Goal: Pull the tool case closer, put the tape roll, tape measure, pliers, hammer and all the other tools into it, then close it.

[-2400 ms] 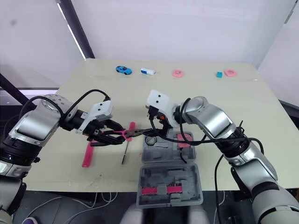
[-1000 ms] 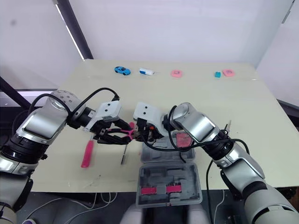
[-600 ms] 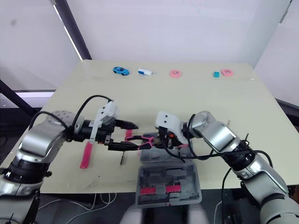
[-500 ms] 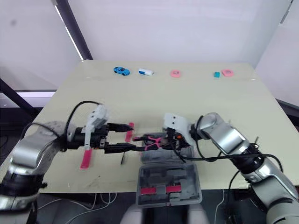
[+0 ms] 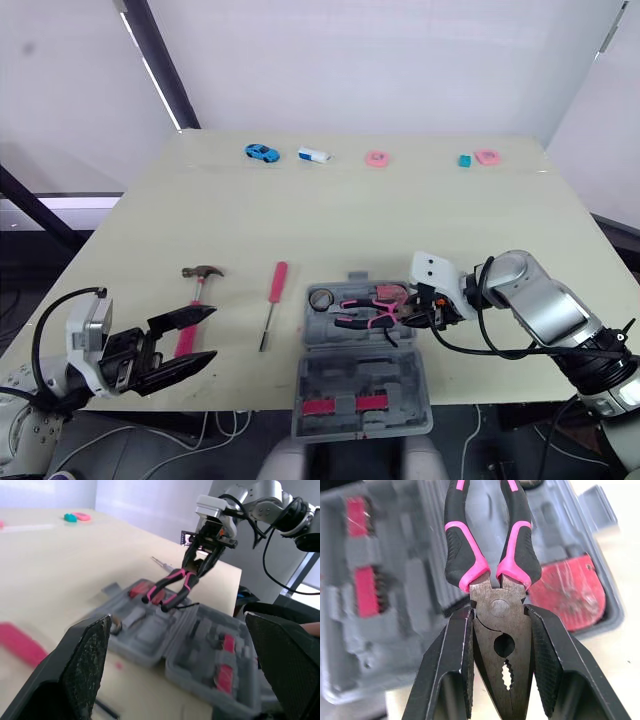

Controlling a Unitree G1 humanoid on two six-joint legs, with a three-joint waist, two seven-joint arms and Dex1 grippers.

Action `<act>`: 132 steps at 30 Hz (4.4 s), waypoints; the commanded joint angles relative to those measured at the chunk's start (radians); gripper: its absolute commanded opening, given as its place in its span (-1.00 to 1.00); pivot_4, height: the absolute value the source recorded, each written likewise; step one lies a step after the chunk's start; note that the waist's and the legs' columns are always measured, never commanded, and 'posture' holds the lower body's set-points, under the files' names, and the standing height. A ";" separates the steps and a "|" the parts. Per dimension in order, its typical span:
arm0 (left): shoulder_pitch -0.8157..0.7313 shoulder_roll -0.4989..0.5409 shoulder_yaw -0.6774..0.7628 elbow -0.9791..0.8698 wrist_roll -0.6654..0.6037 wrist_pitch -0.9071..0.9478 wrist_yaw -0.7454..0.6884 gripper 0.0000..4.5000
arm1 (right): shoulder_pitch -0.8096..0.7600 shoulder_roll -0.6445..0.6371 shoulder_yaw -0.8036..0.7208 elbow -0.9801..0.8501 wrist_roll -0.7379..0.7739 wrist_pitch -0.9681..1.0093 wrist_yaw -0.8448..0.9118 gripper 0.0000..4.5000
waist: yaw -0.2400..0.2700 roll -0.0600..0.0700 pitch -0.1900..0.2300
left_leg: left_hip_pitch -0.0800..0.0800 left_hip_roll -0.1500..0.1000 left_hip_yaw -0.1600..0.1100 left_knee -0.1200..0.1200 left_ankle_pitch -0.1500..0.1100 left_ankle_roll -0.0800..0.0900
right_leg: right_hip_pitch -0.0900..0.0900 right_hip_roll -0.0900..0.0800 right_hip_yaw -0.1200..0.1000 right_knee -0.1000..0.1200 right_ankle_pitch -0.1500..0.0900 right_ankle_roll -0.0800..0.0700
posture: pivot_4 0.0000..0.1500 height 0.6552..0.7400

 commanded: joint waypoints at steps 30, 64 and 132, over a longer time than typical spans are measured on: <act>-0.012 0.008 -0.108 -0.008 0.029 -0.134 0.048 1.00 | -0.116 0.329 0.140 0.284 -0.278 -0.283 0.005 0.20 | -0.003 0.000 0.000 | 0.001 0.001 0.000 0.000 0.000 0.000 | 0.000 0.001 0.000 0.001 0.001 0.002 | 1.00 1.00; -0.027 0.020 -0.135 0.001 0.033 -0.132 0.057 1.00 | 0.098 0.510 -0.059 0.583 -0.184 -0.528 -0.162 -0.99 | -0.005 0.001 0.000 | 0.003 0.001 0.000 0.000 0.000 0.000 | 0.002 0.001 -0.001 0.001 0.001 0.002 | 1.00 1.00; 0.155 0.065 -0.163 -0.134 0.136 0.011 0.439 0.26 | 0.644 0.134 -0.520 -0.156 0.141 -0.333 -0.250 0.25 | 0.000 0.007 -0.009 | 0.032 0.009 0.002 -0.031 -0.003 -0.008 | 0.019 0.002 -0.004 -0.017 -0.010 -0.013 | 1.00 1.00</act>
